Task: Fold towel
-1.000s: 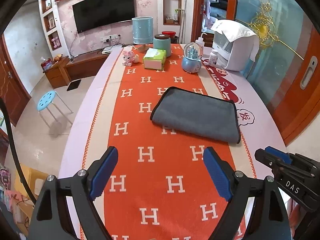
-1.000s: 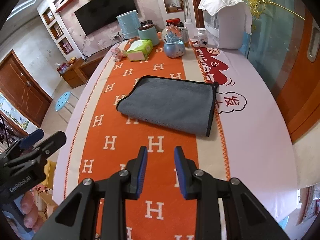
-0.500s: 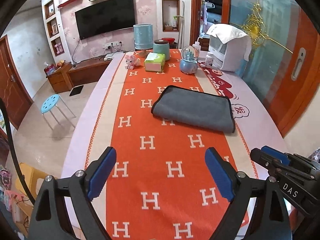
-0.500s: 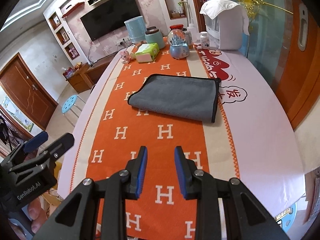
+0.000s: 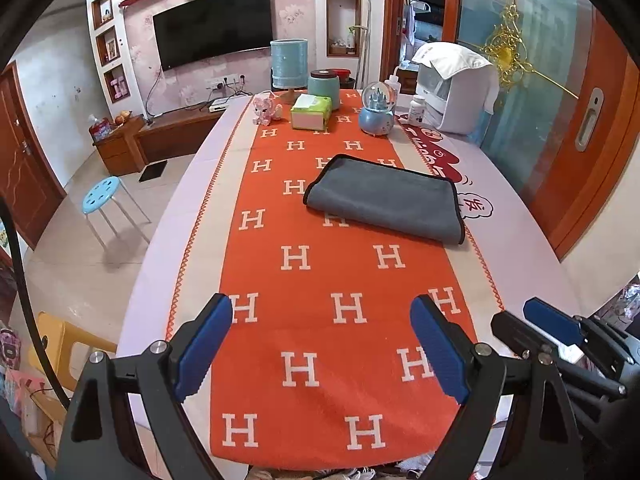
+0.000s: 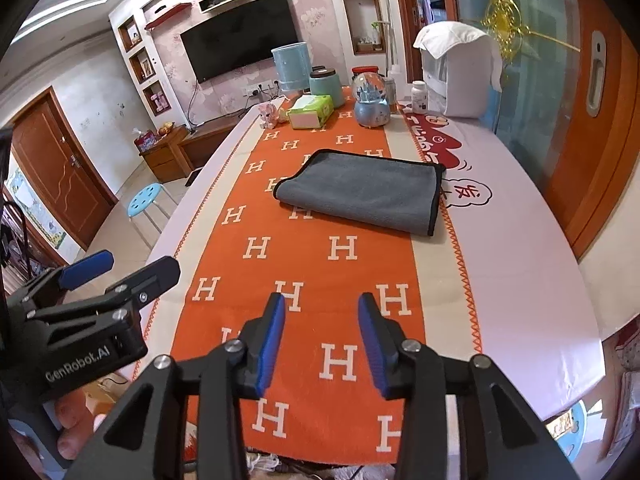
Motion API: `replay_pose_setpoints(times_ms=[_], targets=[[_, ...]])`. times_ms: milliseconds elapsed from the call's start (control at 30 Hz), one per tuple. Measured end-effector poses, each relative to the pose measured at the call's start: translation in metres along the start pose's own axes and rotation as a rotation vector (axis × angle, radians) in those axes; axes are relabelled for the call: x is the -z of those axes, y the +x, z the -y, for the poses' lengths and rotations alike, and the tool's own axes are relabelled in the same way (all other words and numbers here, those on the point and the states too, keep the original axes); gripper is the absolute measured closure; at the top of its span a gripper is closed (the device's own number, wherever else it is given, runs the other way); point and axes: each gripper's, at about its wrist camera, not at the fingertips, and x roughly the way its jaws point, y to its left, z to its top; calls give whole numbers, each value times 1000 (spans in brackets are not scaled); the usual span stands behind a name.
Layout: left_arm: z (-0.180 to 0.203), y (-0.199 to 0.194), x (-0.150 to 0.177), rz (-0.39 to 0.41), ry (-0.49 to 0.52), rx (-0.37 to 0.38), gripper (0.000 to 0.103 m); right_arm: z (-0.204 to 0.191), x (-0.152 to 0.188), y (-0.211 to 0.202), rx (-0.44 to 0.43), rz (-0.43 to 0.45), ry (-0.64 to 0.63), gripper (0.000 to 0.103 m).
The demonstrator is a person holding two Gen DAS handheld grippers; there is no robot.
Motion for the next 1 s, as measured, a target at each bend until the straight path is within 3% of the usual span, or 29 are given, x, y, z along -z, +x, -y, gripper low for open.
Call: replay_pose_setpoints(times_ms=[300, 700, 1000], targets=[[10, -1, 8, -24, 25, 15, 12, 2, 6, -7, 18, -5, 15, 63], [5, -9, 19, -26, -6, 10, 1, -1, 15, -13, 50, -15, 13, 62], [2, -14, 24, -22, -14, 9, 1, -4, 19, -17, 52, -10, 12, 62]])
